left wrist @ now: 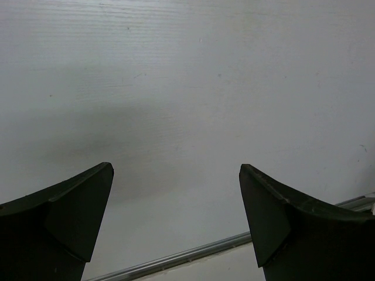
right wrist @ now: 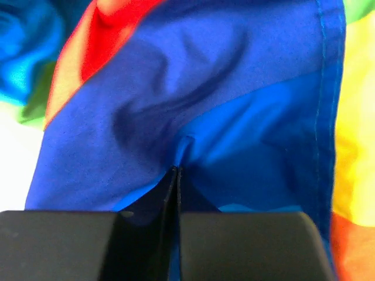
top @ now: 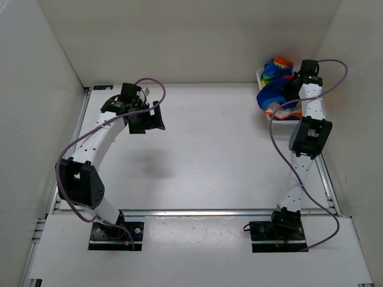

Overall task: Fold and stack the shorts
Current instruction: Grab the shorts from the pile, then move the shorts to the center of the board, then flatten the shorts out

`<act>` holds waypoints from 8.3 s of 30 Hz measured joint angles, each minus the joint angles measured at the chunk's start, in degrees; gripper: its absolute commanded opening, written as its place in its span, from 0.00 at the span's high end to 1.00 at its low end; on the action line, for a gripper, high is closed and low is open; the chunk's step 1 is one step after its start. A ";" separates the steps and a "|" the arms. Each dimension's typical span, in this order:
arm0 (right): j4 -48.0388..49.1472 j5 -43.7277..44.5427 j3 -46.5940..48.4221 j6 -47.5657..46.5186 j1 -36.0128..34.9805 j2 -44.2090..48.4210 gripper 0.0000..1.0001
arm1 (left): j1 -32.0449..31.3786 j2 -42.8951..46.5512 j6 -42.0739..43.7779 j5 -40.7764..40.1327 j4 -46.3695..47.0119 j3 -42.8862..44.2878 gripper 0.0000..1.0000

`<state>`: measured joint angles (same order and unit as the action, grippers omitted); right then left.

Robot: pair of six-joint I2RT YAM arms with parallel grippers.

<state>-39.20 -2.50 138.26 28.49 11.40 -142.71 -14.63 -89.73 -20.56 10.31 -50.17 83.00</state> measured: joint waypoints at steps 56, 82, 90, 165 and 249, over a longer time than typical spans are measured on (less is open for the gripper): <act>2.91 -15.23 -71.73 -6.80 -52.35 50.77 0.49 | -5.73 -8.57 -5.77 11.19 -0.35 -3.72 0.81; 0.00 -1.57 -19.80 -11.61 -36.15 46.07 0.98 | -0.07 -4.55 -11.06 11.15 -5.11 38.01 0.89; 0.90 8.81 -55.36 -11.65 -38.40 50.97 0.31 | -15.54 8.83 -15.98 10.67 -3.34 -1.53 0.00; 2.51 4.20 -59.89 10.54 -33.59 39.87 1.00 | 13.92 -3.69 -12.87 -5.22 1.05 -12.00 0.90; -0.98 2.60 -41.62 5.42 -32.20 17.77 0.79 | 22.53 -21.99 -7.15 -7.96 0.28 -5.05 0.90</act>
<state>-40.18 0.10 96.64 33.91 -20.80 -124.95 7.90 -111.72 -27.70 2.35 -49.89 77.95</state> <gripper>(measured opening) 0.145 0.108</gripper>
